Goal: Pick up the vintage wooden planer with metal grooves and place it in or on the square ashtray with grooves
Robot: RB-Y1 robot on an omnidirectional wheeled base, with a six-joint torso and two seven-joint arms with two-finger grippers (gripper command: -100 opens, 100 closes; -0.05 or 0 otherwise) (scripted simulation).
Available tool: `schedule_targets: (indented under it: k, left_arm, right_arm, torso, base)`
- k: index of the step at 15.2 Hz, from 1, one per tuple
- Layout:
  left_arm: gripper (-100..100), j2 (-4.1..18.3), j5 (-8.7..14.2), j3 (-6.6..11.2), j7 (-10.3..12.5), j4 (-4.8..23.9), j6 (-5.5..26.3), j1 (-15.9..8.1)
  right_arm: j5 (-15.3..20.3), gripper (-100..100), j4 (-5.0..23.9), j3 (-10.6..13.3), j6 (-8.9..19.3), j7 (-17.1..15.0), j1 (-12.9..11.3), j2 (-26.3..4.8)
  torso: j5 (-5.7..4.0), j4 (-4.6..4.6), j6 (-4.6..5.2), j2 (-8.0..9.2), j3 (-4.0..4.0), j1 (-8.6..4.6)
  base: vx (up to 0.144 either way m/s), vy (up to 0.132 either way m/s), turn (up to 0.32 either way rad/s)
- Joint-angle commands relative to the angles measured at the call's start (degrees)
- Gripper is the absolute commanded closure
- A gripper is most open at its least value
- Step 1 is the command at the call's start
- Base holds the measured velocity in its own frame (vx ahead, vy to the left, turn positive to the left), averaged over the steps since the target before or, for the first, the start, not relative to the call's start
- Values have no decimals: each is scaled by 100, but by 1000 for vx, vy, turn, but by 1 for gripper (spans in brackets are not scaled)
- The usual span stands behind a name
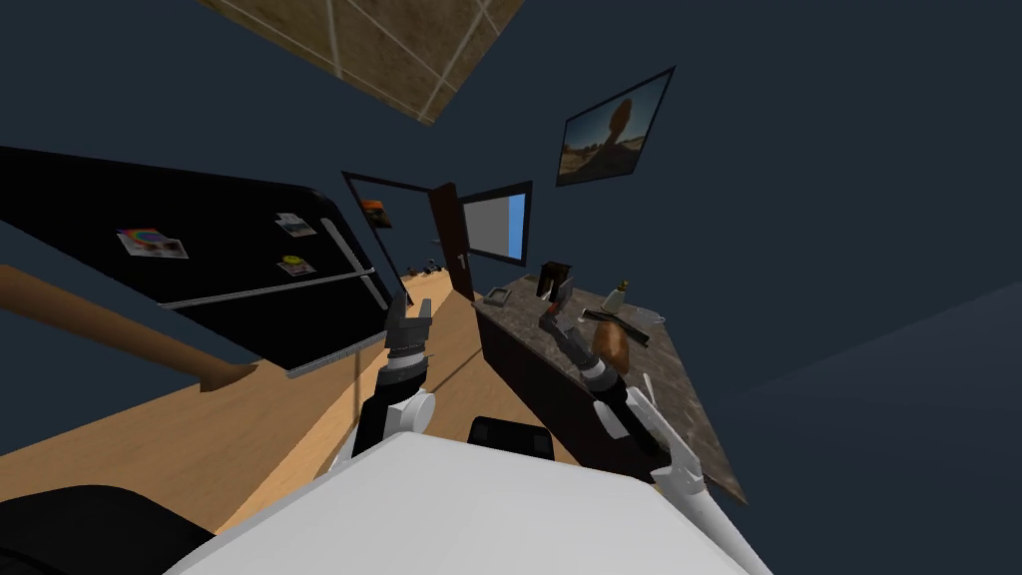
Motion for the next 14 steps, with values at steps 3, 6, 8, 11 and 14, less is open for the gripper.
schedule_targets:
  k: [3,6,8,11,14]
  left_arm:
    - [0,0,0,0,0,0,0,0]
    - [0,0,0,0,0,0,0,0]
    - [0,0,0,0,0,0,0,0]
    - [0,0,0,0,0,0,0,1]
    - [0,0,0,0,0,0,0,0]
  right_arm:
    - [382,-100,385,222,-168,244,-487,-445]
    - [794,-100,809,462,-394,516,-889,-846]
    - [1005,-100,1008,586,-510,656,-1125,-1087]
    - [1259,-100,1270,711,-627,797,-1452,-1351]
    - [1486,-100,1572,838,-746,939,-1757,-1570]
  torso:
    - [0,0,-1,-1,0,0]
    - [0,0,1,-1,-1,0]
    - [0,0,1,-1,-1,0]
    - [0,0,3,-1,-1,0]
    - [0,0,1,-2,-1,0]
  base:
    - [-8,-2,138]
    - [-7,-2,142]
    - [-7,-2,134]
    - [-5,-4,110]
    - [-5,-4,137]
